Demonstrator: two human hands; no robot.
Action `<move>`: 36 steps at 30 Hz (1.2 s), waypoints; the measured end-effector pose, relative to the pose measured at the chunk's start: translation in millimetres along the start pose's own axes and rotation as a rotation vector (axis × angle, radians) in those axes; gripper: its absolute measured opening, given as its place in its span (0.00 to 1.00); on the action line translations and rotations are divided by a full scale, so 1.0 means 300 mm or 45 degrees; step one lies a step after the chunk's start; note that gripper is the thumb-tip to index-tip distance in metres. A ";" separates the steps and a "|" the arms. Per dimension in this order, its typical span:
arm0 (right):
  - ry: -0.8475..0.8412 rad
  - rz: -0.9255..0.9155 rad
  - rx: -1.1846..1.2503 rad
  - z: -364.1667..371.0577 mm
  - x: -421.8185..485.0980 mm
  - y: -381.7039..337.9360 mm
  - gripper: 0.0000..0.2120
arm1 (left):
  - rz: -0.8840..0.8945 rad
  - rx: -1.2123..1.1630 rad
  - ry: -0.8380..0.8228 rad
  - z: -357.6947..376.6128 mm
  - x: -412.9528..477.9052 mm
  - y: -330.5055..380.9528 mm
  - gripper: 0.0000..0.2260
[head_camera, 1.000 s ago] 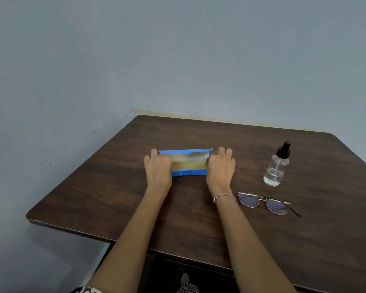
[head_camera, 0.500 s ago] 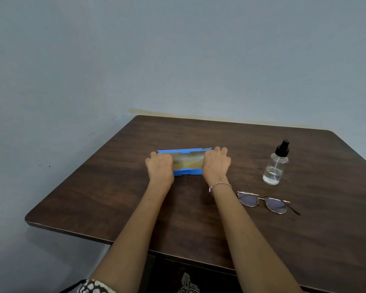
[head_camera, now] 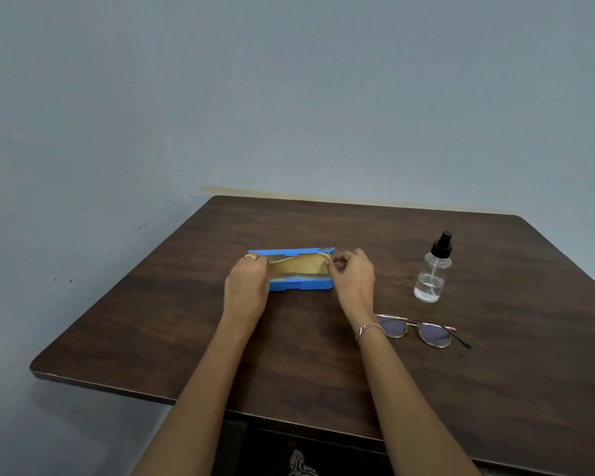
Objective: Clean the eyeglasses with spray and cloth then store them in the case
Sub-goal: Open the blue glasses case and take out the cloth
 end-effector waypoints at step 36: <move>-0.376 -0.346 0.377 -0.156 -0.325 -0.062 0.19 | -0.969 -1.993 -0.405 0.055 -0.234 0.193 0.15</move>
Point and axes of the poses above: each hand's wrist, its own x-axis towards the middle knuckle, its own z-axis out of the palm, y = z × x, the point moved 8 cm from there along x, towards the middle knuckle, and after that the axes turned 7 degrees about z, right-handed, at the moved point
